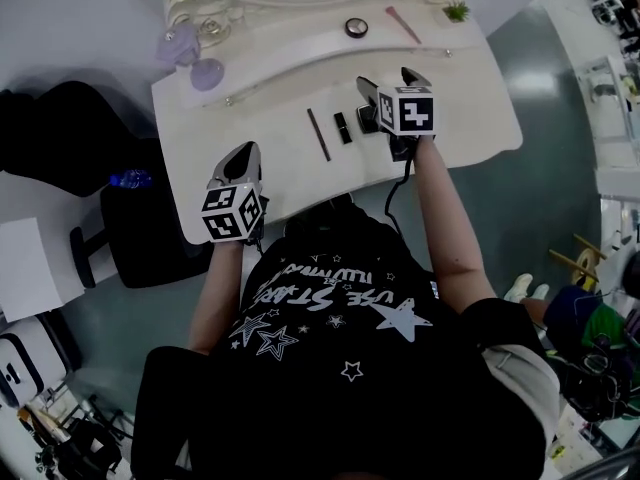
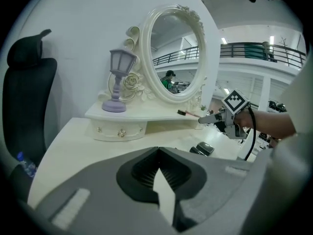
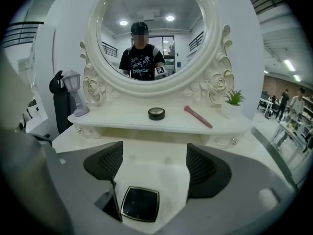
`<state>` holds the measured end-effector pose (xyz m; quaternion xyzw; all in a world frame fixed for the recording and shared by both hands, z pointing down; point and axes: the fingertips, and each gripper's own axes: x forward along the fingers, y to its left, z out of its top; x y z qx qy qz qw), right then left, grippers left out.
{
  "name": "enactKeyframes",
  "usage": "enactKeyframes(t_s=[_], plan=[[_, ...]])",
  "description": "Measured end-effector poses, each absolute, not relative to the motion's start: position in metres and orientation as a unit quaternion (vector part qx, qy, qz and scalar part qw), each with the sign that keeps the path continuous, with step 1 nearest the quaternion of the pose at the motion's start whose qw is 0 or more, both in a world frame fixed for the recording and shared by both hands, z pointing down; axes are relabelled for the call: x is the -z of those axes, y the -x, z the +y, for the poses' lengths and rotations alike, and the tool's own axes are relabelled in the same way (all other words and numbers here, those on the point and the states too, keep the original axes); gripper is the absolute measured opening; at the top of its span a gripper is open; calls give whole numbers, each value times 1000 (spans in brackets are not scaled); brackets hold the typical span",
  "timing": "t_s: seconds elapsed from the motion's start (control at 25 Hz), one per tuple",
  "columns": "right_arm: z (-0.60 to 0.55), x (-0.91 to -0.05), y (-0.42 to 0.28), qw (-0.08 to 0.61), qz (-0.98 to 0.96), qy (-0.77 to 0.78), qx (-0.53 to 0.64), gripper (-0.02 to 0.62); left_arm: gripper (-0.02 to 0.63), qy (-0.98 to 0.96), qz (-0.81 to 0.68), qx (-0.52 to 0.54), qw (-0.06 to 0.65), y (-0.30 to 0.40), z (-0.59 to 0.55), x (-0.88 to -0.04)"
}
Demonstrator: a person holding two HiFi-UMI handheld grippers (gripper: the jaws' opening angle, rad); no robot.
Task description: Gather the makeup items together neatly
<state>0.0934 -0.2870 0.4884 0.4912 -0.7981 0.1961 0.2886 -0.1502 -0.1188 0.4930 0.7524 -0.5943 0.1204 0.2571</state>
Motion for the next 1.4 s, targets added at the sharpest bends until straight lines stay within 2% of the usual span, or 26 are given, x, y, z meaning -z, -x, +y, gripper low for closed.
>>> enactKeyframes(t_s=[0.68,1.2,1.4], plan=[[-378,-464,-40,285,-859,-399,-145,414,2,-678,-686,-89,250,157,-139,-481],[-401,-487,-29,307,-856,-389,-144,342,2,-639,-719,-94,256,156,-124,-482],[-406,-490,-33,306,-852,-398,-149,292,2,-634,-723,-94,256,152,-123,-482]])
